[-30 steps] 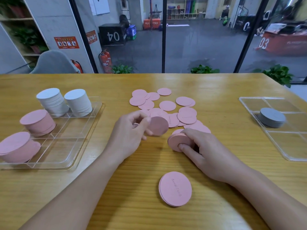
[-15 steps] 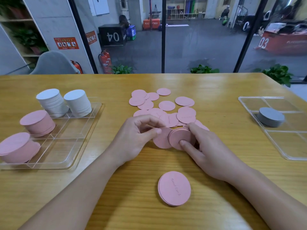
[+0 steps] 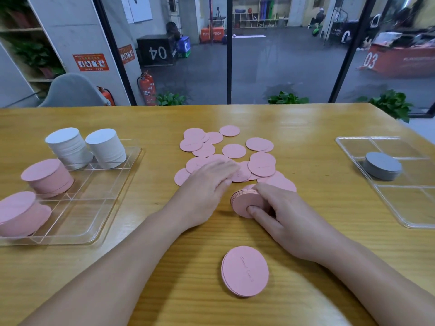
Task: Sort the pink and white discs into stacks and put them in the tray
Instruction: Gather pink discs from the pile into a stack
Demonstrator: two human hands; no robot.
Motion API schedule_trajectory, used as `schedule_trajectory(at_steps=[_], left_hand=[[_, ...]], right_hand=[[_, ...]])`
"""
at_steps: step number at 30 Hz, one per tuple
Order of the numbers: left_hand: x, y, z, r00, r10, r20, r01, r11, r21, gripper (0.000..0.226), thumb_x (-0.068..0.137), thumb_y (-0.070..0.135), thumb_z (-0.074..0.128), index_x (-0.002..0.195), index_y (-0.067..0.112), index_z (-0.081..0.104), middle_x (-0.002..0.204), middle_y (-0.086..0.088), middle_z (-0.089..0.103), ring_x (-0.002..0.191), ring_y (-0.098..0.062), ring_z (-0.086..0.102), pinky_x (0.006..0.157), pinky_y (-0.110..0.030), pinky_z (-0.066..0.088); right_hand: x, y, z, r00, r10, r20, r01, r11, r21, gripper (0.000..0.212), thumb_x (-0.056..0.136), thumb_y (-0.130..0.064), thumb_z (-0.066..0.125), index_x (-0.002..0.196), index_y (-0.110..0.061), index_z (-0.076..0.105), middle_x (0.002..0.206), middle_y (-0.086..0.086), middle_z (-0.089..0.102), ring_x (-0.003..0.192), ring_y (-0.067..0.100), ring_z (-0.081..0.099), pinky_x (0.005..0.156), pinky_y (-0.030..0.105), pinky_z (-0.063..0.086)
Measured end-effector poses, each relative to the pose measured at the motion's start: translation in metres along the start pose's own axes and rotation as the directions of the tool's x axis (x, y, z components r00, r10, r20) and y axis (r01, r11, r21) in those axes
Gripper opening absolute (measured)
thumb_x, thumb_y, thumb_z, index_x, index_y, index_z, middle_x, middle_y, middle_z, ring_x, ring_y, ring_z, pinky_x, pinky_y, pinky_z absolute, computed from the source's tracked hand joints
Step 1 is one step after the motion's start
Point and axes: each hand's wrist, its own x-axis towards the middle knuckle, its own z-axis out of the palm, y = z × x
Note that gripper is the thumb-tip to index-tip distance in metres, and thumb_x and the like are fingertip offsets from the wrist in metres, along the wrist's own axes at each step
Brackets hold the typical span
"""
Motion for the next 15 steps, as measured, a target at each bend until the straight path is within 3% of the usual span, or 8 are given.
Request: schedule_trajectory(at_steps=[2, 6, 8, 11, 15], left_hand=[[-0.001, -0.001, -0.001, 0.994, -0.002, 0.111, -0.007, 0.997, 0.079, 0.044, 0.118, 0.029, 0.047, 0.162, 0.027, 0.050, 0.166, 0.015, 0.047, 0.159, -0.005, 0.032, 0.130, -0.043, 0.031], [-0.007, 0.002, -0.006, 0.988, -0.003, 0.156, -0.022, 0.987, 0.158, 0.037, 0.117, 0.037, 0.047, 0.152, 0.029, 0.055, 0.149, 0.015, 0.051, 0.145, -0.009, 0.041, 0.119, -0.041, 0.038], [-0.010, 0.003, -0.010, 0.991, 0.006, 0.131, -0.021, 0.993, 0.117, 0.029, 0.115, 0.036, 0.052, 0.141, 0.028, 0.063, 0.142, 0.016, 0.058, 0.137, -0.007, 0.049, 0.115, -0.037, 0.041], [-0.018, 0.001, -0.013, 0.998, -0.013, 0.062, 0.008, 0.997, 0.070, 0.014, 0.111, 0.042, 0.058, 0.109, 0.031, 0.067, 0.114, 0.017, 0.070, 0.113, -0.010, 0.062, 0.097, -0.041, 0.051], [-0.026, -0.005, -0.011, 0.995, -0.077, -0.069, 0.081, 0.995, 0.056, 0.026, 0.105, 0.049, 0.065, 0.086, 0.031, 0.062, 0.099, 0.017, 0.072, 0.100, -0.011, 0.064, 0.088, -0.042, 0.052]], right_hand=[[0.000, 0.001, 0.000, 1.000, -0.001, 0.006, 0.001, 1.000, 0.002, 0.019, 0.108, -0.032, 0.062, 0.095, -0.035, 0.048, 0.088, -0.019, 0.056, 0.083, 0.008, 0.056, 0.068, 0.028, 0.045], [0.000, 0.002, 0.002, 1.000, -0.010, 0.001, 0.010, 1.000, 0.001, 0.021, 0.108, -0.033, 0.062, 0.093, -0.033, 0.047, 0.085, -0.017, 0.055, 0.080, 0.010, 0.055, 0.069, 0.033, 0.047], [0.000, 0.001, 0.002, 1.000, -0.006, 0.004, 0.006, 1.000, 0.011, 0.020, 0.108, -0.034, 0.061, 0.093, -0.032, 0.048, 0.085, -0.016, 0.056, 0.080, 0.011, 0.055, 0.068, 0.034, 0.047], [0.000, 0.002, 0.001, 1.000, 0.003, 0.015, -0.003, 1.000, 0.022, 0.019, 0.108, -0.036, 0.060, 0.093, -0.030, 0.050, 0.086, -0.015, 0.057, 0.081, 0.012, 0.055, 0.069, 0.037, 0.048], [0.000, 0.003, 0.002, 1.000, 0.023, 0.015, -0.024, 0.999, 0.023, 0.020, 0.108, -0.038, 0.059, 0.093, -0.030, 0.050, 0.086, -0.015, 0.057, 0.079, 0.013, 0.055, 0.068, 0.039, 0.049]])
